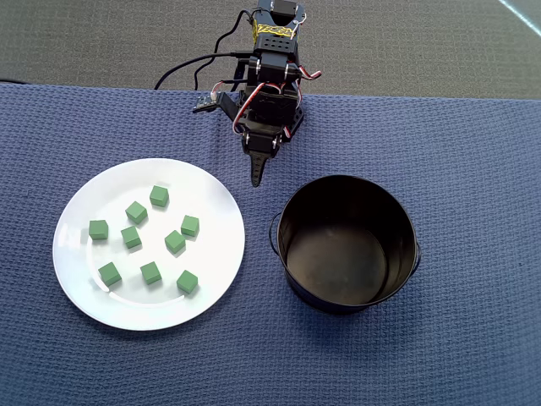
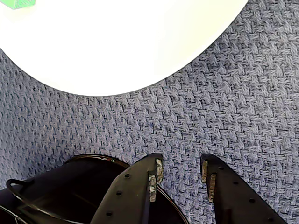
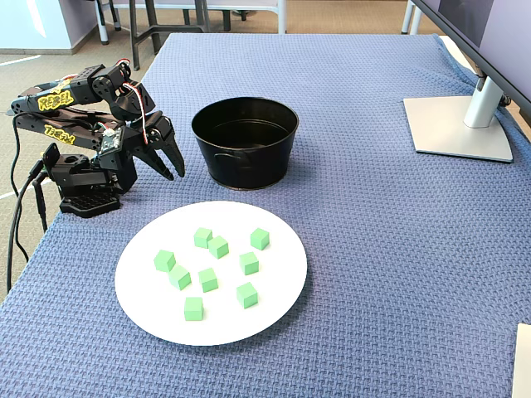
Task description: Pick up the green cubes from the white plate and place them in the black recipient
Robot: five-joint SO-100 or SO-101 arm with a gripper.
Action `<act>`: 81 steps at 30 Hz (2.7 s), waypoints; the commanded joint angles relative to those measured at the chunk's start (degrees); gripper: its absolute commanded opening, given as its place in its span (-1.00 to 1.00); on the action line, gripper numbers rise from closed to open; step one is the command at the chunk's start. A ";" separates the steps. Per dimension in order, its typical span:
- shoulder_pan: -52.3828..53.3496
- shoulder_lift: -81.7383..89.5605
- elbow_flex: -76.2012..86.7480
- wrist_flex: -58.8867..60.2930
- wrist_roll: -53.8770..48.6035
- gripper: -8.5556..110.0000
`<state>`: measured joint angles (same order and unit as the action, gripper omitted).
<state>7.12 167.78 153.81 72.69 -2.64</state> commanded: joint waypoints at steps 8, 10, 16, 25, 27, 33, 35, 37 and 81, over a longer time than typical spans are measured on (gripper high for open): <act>-1.05 0.88 1.14 -3.87 -3.78 -0.86; -1.05 0.88 1.14 -3.87 -3.78 -0.86; 0.26 -1.23 -4.13 -2.55 -5.98 -0.80; 5.36 -16.87 -24.35 3.87 -13.54 -0.76; 9.23 -20.92 -23.99 -0.62 -14.68 -0.75; 18.37 -36.65 -25.66 -11.95 -17.58 -0.75; 20.13 -41.92 -28.21 -12.83 -18.46 -0.74; 21.88 -46.32 -29.88 -15.64 -19.34 -0.73; 24.43 -77.08 -42.98 -19.51 -22.24 -0.54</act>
<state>31.11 91.85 114.08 54.76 -24.17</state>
